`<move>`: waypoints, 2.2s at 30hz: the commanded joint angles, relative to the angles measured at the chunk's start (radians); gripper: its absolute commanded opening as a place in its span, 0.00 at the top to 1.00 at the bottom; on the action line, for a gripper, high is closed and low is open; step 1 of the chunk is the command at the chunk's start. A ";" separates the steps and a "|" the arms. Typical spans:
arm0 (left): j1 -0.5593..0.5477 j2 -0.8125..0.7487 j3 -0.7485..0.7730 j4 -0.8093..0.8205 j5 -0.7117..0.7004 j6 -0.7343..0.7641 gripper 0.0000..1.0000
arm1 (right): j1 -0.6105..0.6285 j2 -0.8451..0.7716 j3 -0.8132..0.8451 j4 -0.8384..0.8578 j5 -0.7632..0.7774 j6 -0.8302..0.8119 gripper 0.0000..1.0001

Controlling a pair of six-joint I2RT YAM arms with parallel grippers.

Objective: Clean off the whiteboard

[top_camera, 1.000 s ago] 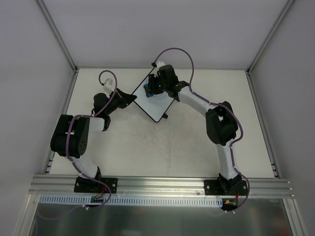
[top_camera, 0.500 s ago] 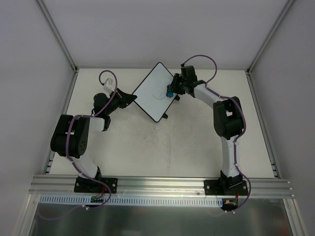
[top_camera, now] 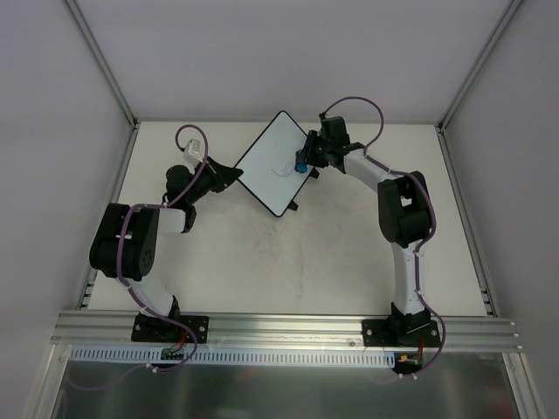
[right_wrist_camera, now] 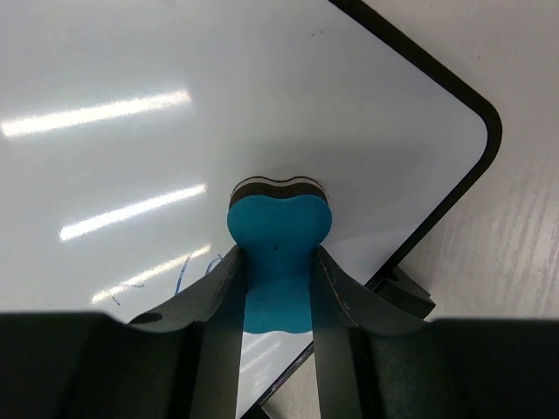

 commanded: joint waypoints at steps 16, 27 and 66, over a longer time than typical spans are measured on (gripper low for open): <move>-0.011 0.013 0.049 -0.005 0.078 0.048 1.00 | 0.270 -0.050 0.019 0.004 -0.156 -0.378 1.00; -0.011 0.013 0.050 -0.013 0.080 0.051 1.00 | 0.293 -0.052 0.026 -0.011 -0.082 -0.401 1.00; -0.011 0.032 0.042 0.046 0.084 -0.009 1.00 | 0.034 0.000 -0.147 0.127 -0.045 -0.011 1.00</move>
